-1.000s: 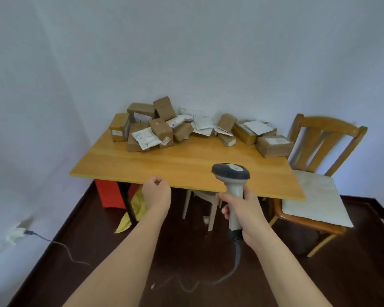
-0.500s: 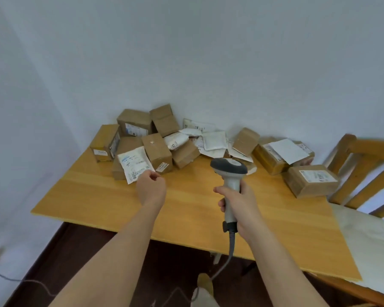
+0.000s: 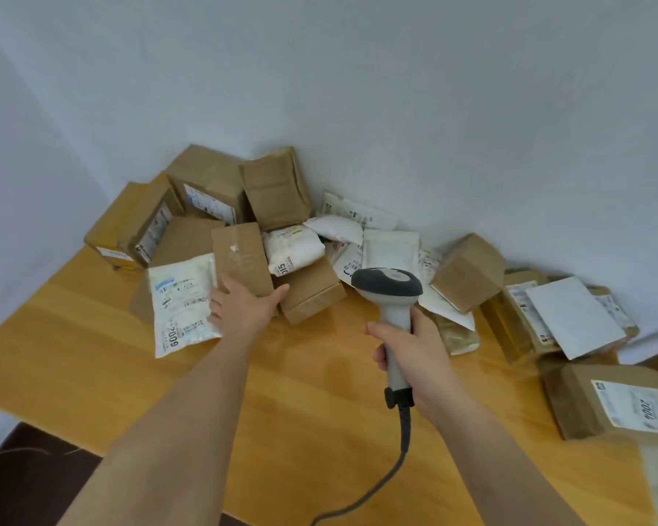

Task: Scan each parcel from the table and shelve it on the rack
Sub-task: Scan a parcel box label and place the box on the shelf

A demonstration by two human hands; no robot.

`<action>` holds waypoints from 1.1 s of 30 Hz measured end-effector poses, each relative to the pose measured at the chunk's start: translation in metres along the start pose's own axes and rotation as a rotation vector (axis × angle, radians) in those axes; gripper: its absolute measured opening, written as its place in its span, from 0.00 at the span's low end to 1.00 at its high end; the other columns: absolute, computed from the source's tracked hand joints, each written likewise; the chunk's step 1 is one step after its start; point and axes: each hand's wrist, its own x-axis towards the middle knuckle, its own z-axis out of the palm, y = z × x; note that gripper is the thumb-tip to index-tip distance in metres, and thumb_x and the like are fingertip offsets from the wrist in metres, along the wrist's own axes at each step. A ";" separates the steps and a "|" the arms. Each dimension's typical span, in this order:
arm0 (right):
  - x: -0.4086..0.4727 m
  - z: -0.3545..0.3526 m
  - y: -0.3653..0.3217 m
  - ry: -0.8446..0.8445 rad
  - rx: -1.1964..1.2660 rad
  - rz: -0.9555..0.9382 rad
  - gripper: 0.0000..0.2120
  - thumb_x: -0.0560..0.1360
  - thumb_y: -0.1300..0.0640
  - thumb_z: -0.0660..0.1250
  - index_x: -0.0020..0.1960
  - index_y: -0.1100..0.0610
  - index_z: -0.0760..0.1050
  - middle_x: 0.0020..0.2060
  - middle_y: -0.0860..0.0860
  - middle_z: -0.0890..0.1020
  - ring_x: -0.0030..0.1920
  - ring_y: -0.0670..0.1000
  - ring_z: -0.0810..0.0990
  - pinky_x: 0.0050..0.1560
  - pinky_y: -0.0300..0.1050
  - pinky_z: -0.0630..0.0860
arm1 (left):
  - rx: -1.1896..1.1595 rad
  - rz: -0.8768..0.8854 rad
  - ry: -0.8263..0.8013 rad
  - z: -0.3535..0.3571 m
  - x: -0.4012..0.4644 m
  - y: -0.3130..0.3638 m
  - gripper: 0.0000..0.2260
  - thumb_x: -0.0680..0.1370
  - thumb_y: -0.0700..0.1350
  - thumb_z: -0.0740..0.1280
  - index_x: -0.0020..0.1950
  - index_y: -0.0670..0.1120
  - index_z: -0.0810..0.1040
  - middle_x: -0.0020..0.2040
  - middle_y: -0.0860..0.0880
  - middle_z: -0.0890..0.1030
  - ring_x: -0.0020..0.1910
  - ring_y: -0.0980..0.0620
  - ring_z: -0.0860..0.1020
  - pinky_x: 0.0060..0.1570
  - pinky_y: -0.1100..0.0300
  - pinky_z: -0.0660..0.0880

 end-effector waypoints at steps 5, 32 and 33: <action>0.018 -0.001 0.007 -0.025 -0.002 0.041 0.09 0.75 0.61 0.70 0.53 0.54 0.74 0.51 0.63 0.82 0.30 0.47 0.75 0.34 0.43 0.75 | -0.023 0.010 0.072 0.010 -0.003 0.002 0.49 0.68 0.55 0.76 0.77 0.43 0.49 0.73 0.34 0.55 0.71 0.33 0.59 0.68 0.41 0.61; -0.150 -0.007 0.058 -0.140 0.061 0.064 0.10 0.80 0.50 0.65 0.55 0.56 0.74 0.43 0.55 0.76 0.30 0.50 0.76 0.33 0.44 0.74 | -0.862 -0.348 -0.467 -0.009 -0.215 -0.185 0.19 0.79 0.49 0.64 0.67 0.44 0.69 0.49 0.50 0.76 0.48 0.50 0.77 0.49 0.56 0.76; -0.152 -0.008 0.059 -0.136 0.074 0.079 0.10 0.80 0.50 0.65 0.55 0.56 0.74 0.43 0.55 0.76 0.30 0.50 0.76 0.33 0.45 0.74 | -0.839 -0.350 -0.478 -0.006 -0.220 -0.187 0.17 0.80 0.49 0.64 0.67 0.44 0.69 0.50 0.51 0.76 0.49 0.52 0.77 0.51 0.56 0.75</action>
